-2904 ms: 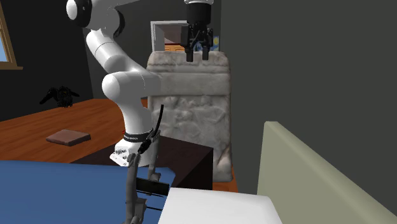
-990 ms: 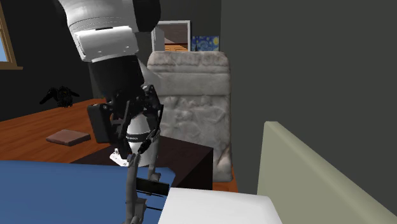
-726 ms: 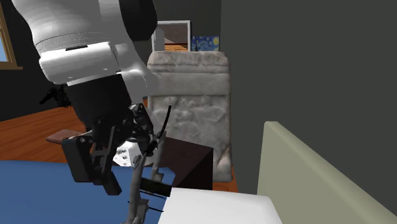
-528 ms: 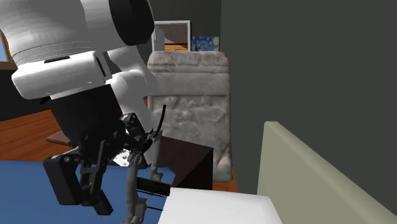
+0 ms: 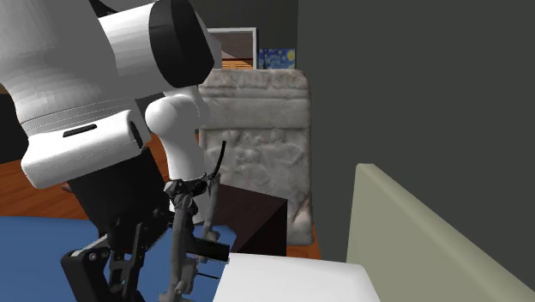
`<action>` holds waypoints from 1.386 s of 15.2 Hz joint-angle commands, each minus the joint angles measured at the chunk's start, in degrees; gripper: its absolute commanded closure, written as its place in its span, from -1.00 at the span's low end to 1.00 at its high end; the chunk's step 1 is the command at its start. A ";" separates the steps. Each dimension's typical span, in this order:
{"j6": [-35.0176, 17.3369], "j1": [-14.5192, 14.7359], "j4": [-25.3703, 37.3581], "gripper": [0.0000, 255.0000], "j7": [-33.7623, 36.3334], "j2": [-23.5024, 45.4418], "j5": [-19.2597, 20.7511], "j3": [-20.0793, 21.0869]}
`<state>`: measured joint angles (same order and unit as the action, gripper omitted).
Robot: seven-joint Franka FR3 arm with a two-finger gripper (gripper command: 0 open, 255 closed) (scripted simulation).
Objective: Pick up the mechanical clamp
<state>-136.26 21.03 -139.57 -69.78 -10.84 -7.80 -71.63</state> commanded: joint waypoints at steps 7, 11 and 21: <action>-0.21 0.18 -0.21 1.00 -0.20 0.14 -0.18 -0.20; 0.46 -0.92 0.05 1.00 0.99 -0.80 1.08 1.05; 8.10 -8.57 3.18 1.00 8.55 -8.05 9.01 9.84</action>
<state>-128.99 12.85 -136.89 -61.72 -18.45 0.82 -62.37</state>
